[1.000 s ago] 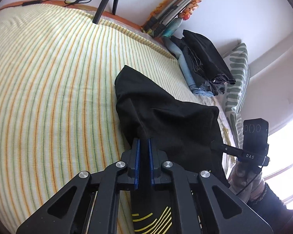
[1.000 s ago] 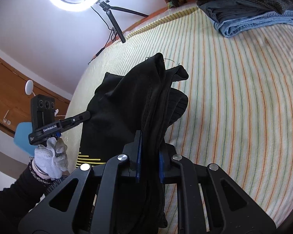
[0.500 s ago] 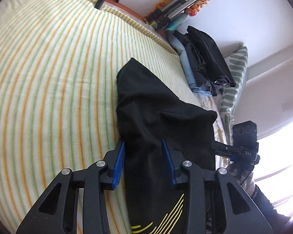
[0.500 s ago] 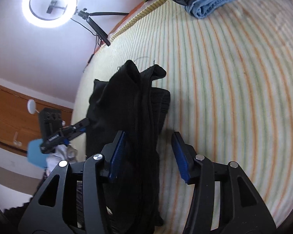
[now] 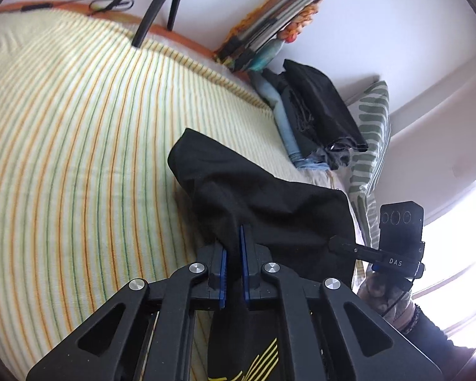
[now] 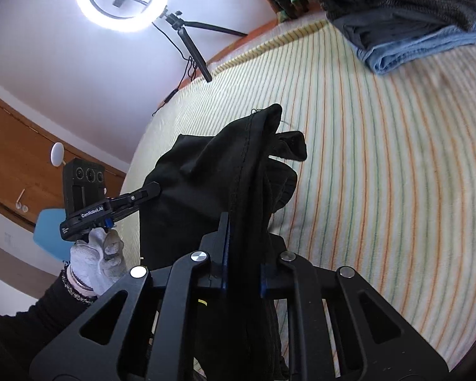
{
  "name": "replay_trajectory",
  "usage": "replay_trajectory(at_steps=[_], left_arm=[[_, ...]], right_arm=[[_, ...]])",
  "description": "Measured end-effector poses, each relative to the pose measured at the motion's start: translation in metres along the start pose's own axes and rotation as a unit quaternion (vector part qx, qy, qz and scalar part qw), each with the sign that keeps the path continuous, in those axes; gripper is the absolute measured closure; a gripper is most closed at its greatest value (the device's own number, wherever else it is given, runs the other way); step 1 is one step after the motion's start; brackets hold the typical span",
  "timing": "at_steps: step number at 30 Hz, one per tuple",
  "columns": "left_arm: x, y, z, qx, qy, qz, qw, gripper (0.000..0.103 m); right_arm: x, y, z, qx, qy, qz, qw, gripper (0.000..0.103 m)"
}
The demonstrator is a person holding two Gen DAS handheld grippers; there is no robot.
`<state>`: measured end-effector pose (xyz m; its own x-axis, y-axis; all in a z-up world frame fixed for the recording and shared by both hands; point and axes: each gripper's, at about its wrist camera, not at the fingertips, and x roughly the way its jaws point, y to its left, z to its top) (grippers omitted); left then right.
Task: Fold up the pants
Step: 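Lift the folded shorts with both grippers and carry them to the clothes stack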
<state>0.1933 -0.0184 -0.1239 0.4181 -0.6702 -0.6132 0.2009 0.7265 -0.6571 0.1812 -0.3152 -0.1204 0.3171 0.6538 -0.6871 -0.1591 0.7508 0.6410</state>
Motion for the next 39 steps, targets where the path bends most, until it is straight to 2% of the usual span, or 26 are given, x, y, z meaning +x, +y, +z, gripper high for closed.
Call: replay_trajectory(at_steps=[5, 8, 11, 13, 14, 15, 17, 20, 23, 25, 27, 30, 34, 35, 36, 39], left_arm=[[-0.013, -0.023, 0.007, 0.036, -0.025, 0.0, 0.999, 0.099], [-0.015, -0.03, 0.012, 0.044, -0.028, -0.006, 0.9986, 0.1], [-0.013, -0.027, 0.02, 0.032, -0.029, 0.01, 0.999, 0.1], [-0.005, -0.015, 0.023, 0.006, -0.001, 0.003, 1.0, 0.094], [-0.001, -0.009, 0.023, -0.005, 0.012, 0.001, 0.9999, 0.08], [0.002, -0.005, 0.023, -0.007, 0.02, 0.002, 0.9998, 0.073], [0.008, 0.008, 0.022, -0.019, 0.039, 0.006, 0.9991, 0.073], [0.021, 0.03, 0.021, -0.055, 0.083, -0.016, 0.9949, 0.07], [0.034, 0.042, 0.021, -0.065, 0.112, -0.015, 0.9915, 0.07], [0.038, 0.044, 0.025, -0.061, 0.106, -0.035, 0.9919, 0.064], [0.044, 0.042, 0.031, -0.061, 0.1, -0.051, 0.9919, 0.053], [0.059, 0.034, 0.039, -0.051, 0.094, -0.061, 0.9923, 0.051], [0.072, 0.021, 0.041, -0.031, 0.084, -0.062, 0.994, 0.059], [0.076, 0.018, 0.039, -0.029, 0.089, -0.062, 0.9937, 0.08], [0.077, 0.019, 0.037, -0.029, 0.094, -0.058, 0.9935, 0.095], [0.074, 0.012, 0.032, -0.019, 0.075, -0.048, 0.9959, 0.094]], right_arm=[[-0.018, 0.01, 0.003, -0.018, -0.021, -0.01, 1.0, 0.089], [-0.029, 0.018, 0.004, -0.032, -0.028, -0.014, 0.999, 0.089], [-0.034, 0.024, 0.007, -0.045, -0.022, -0.03, 0.998, 0.089], [-0.032, 0.019, 0.007, -0.042, -0.013, -0.036, 0.998, 0.089], [-0.029, 0.014, 0.006, -0.036, -0.007, -0.037, 0.999, 0.089], [-0.027, 0.009, 0.005, -0.03, -0.003, -0.036, 0.999, 0.089], [-0.023, -0.001, 0.003, -0.019, 0.003, -0.037, 0.999, 0.089], [-0.018, -0.011, 0.002, -0.011, 0.01, -0.039, 0.999, 0.089], [-0.012, -0.017, 0.002, -0.005, 0.016, -0.035, 0.999, 0.089], [-0.004, -0.022, 0.003, 0.002, 0.022, -0.033, 0.999, 0.089], [0.0, -0.026, 0.003, 0.009, 0.027, -0.031, 0.999, 0.089], [0.005, -0.031, 0.004, 0.019, 0.031, -0.023, 0.999, 0.089], [0.008, -0.033, 0.005, 0.025, 0.031, -0.017, 0.999, 0.089], [0.009, -0.034, 0.005, 0.026, 0.031, -0.017, 0.999, 0.089], [0.009, -0.034, 0.005, 0.028, 0.03, -0.018, 0.999, 0.089], [0.007, -0.029, 0.004, 0.023, 0.025, -0.025, 0.999, 0.089]])
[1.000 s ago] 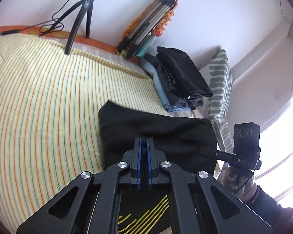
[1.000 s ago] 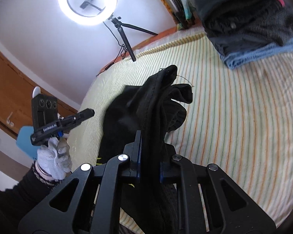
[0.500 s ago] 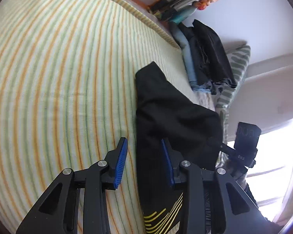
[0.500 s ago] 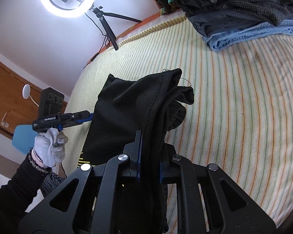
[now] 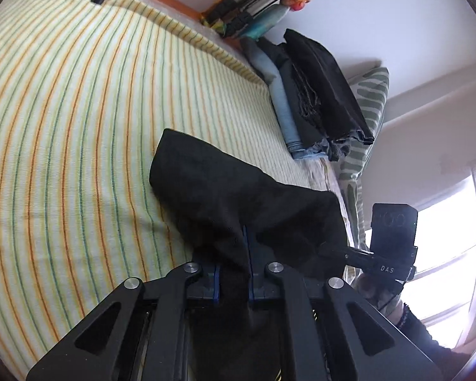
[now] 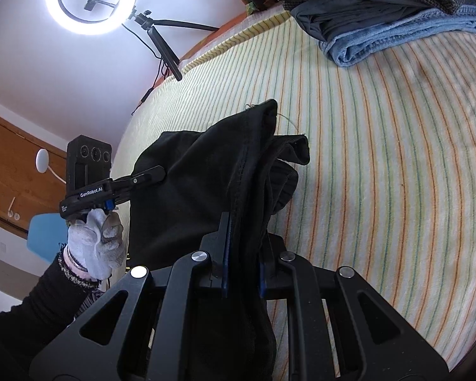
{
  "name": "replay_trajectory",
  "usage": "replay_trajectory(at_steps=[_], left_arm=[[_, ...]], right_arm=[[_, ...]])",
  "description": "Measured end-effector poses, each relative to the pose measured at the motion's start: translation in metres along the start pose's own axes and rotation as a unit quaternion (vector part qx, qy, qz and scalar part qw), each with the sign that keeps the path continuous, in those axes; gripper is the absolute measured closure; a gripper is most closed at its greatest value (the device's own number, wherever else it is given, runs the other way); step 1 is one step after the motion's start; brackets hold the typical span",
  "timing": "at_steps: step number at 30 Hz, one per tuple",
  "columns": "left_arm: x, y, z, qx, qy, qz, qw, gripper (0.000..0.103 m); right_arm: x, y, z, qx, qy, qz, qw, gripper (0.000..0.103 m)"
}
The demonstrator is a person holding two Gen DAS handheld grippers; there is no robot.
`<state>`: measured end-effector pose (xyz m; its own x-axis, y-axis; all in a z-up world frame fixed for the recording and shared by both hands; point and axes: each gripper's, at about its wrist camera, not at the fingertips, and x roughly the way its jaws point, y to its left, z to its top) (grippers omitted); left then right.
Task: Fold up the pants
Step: 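Lift the folded shorts with both grippers and carry them to the clothes stack, then lower the shorts onto the clothes stack and open both grippers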
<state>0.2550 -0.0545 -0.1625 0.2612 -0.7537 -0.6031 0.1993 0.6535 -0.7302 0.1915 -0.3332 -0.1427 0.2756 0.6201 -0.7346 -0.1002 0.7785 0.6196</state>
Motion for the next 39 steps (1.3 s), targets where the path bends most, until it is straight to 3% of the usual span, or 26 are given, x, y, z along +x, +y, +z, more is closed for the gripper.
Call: replay_trajectory(at_steps=[9, 20, 24, 30, 39], left_arm=[[-0.049, -0.071, 0.011, 0.109, -0.059, 0.019, 0.9921, 0.097], [-0.065, -0.163, 0.062, 0.192, -0.114, -0.022, 0.9744, 0.098], [-0.058, -0.201, 0.093, 0.224, -0.133, -0.034, 0.9648, 0.098], [-0.034, -0.239, 0.138, 0.24, -0.148, -0.058, 0.9577, 0.098], [0.023, -0.248, 0.191, 0.248, -0.15, -0.05, 0.9557, 0.098]], right_arm=[[-0.036, 0.048, 0.0, -0.06, -0.053, -0.016, 0.997, 0.089], [-0.138, 0.091, 0.044, -0.131, -0.153, -0.05, 0.978, 0.09], [-0.176, 0.096, 0.071, -0.15, -0.183, -0.079, 0.968, 0.09], [-0.225, 0.089, 0.123, -0.169, -0.206, -0.124, 0.956, 0.09], [-0.248, 0.044, 0.21, -0.173, -0.196, -0.157, 0.952, 0.09]])
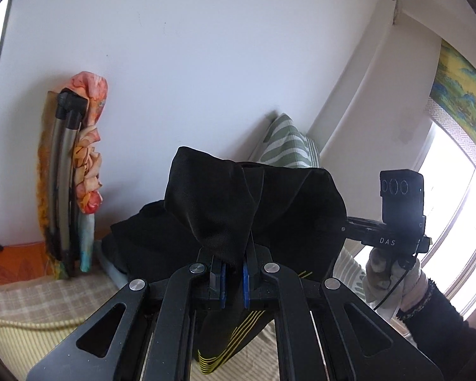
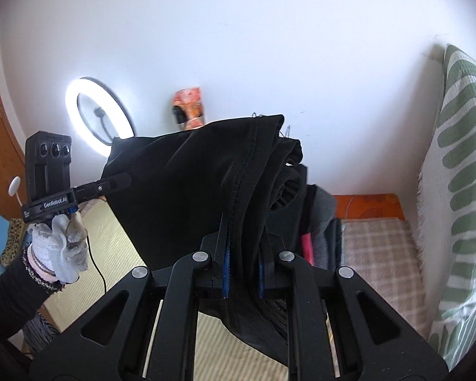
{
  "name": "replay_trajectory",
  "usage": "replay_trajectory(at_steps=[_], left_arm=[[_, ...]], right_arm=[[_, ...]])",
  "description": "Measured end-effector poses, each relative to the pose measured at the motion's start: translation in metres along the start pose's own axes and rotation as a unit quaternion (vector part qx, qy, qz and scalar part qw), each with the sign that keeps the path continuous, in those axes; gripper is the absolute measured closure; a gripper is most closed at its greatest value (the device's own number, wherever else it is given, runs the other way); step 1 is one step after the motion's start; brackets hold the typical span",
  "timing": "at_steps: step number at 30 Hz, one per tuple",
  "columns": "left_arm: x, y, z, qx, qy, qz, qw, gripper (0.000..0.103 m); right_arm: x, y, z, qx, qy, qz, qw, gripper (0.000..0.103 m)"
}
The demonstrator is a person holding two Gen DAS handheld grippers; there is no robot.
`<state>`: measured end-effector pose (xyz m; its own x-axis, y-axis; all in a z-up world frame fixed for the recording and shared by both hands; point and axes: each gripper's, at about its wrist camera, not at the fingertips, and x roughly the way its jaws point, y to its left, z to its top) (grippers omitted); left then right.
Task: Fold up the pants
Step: 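Lower the shorts onto the clothes stack and open both grippers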
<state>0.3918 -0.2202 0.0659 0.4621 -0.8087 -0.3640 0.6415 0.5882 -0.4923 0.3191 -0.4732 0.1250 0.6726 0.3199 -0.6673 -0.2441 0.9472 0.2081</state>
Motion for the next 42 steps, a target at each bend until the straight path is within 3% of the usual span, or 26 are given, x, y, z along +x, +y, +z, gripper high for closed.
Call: replay_trajectory(at_steps=[4, 12, 16, 18, 19, 21, 22, 23, 24, 25, 29, 42], left_arm=[[0.032, 0.024, 0.004, 0.001, 0.008, 0.029, 0.9996, 0.098], [0.081, 0.076, 0.006, -0.008, 0.029, 0.088, 0.9957, 0.098], [0.099, 0.088, 0.001, 0.016, 0.037, 0.128, 0.991, 0.098], [0.105, 0.089, -0.003, 0.029, 0.039, 0.145, 0.9882, 0.097], [0.108, 0.088, -0.005, 0.039, 0.039, 0.157, 0.9861, 0.097], [0.112, 0.086, -0.007, 0.055, 0.044, 0.175, 0.9821, 0.09], [0.113, 0.085, -0.008, 0.059, 0.047, 0.185, 0.9798, 0.086], [0.114, 0.086, -0.007, 0.059, 0.05, 0.193, 0.9782, 0.071], [0.117, 0.089, -0.005, 0.054, 0.051, 0.203, 0.9764, 0.049], [0.115, 0.091, -0.003, 0.047, 0.05, 0.213, 0.9747, 0.041], [0.102, 0.096, 0.004, 0.029, 0.036, 0.224, 0.9735, 0.038], [0.042, 0.066, -0.008, 0.026, 0.043, 0.189, 0.9806, 0.038]], right_arm=[[0.039, -0.035, 0.015, 0.011, 0.021, -0.003, 1.0, 0.09], [0.122, -0.08, 0.014, 0.04, 0.063, -0.007, 0.997, 0.09], [0.146, -0.093, 0.012, 0.047, 0.08, -0.023, 0.995, 0.089], [0.155, -0.103, 0.009, 0.064, 0.088, -0.038, 0.993, 0.08], [0.159, -0.106, 0.008, 0.07, 0.091, -0.043, 0.992, 0.066], [0.163, -0.11, 0.006, 0.075, 0.098, -0.064, 0.99, 0.049], [0.163, -0.11, 0.006, 0.073, 0.097, -0.072, 0.99, 0.047], [0.162, -0.109, 0.006, 0.071, 0.095, -0.076, 0.99, 0.046], [0.162, -0.109, 0.006, 0.073, 0.094, -0.078, 0.99, 0.045], [0.161, -0.108, 0.006, 0.076, 0.093, -0.077, 0.99, 0.042], [0.157, -0.103, 0.007, 0.07, 0.089, -0.099, 0.989, 0.039], [0.112, -0.063, -0.004, 0.052, 0.057, -0.129, 0.989, 0.033]])
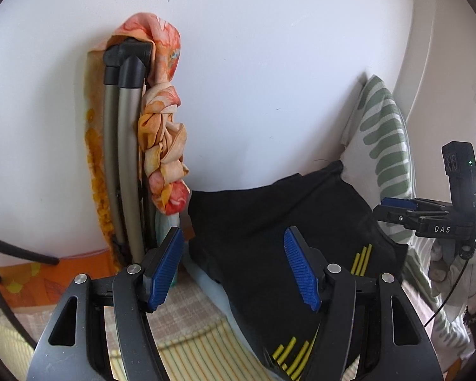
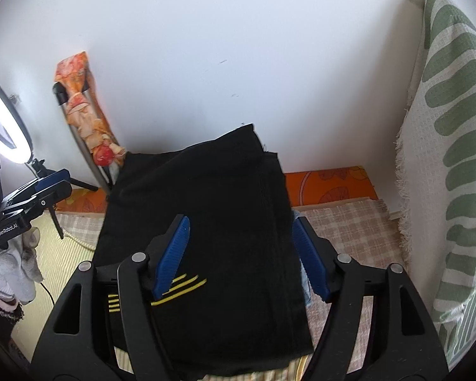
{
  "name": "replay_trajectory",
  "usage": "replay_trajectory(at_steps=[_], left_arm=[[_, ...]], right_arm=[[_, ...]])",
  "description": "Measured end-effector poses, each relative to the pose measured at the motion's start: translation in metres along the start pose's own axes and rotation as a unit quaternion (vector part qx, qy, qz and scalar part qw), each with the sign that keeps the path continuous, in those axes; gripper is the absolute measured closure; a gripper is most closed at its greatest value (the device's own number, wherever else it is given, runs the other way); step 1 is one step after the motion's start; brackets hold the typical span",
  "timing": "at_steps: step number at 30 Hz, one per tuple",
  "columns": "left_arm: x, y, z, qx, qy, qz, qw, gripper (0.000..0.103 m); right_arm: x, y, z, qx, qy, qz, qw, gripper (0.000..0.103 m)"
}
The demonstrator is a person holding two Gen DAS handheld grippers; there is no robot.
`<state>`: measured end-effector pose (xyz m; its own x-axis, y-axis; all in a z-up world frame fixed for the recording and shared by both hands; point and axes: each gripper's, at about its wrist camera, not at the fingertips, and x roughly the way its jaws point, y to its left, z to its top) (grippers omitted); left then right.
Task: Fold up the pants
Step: 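Lower the shorts onto the clothes stack and open both grippers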
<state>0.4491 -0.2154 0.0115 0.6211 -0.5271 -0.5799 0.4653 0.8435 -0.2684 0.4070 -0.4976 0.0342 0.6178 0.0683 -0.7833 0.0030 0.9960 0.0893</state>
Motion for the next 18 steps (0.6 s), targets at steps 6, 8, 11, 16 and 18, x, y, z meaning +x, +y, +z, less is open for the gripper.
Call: replay_trajectory(at_steps=[6, 8, 11, 16, 18], left_arm=[[-0.042, -0.015, -0.013, 0.014, -0.008, 0.0, 0.9999, 0.038], [-0.053, -0.021, -0.018, 0.02, -0.008, 0.0, 0.9998, 0.032], [-0.073, -0.026, -0.023, 0.019, -0.009, -0.003, 0.9998, 0.03], [-0.109, -0.035, -0.036, 0.016, -0.02, 0.004, 0.9997, 0.025], [-0.124, -0.039, -0.044, 0.019, -0.025, 0.008, 0.9995, 0.024]], right_arm=[[-0.034, 0.019, -0.023, -0.003, -0.009, -0.011, 1.0, 0.032], [-0.044, 0.025, -0.03, -0.003, -0.013, -0.016, 1.0, 0.032], [-0.063, 0.036, -0.042, -0.004, -0.023, -0.035, 0.999, 0.032], [-0.093, 0.05, -0.059, 0.001, -0.04, -0.053, 0.998, 0.024], [-0.107, 0.058, -0.068, 0.002, -0.055, -0.057, 0.997, 0.014]])
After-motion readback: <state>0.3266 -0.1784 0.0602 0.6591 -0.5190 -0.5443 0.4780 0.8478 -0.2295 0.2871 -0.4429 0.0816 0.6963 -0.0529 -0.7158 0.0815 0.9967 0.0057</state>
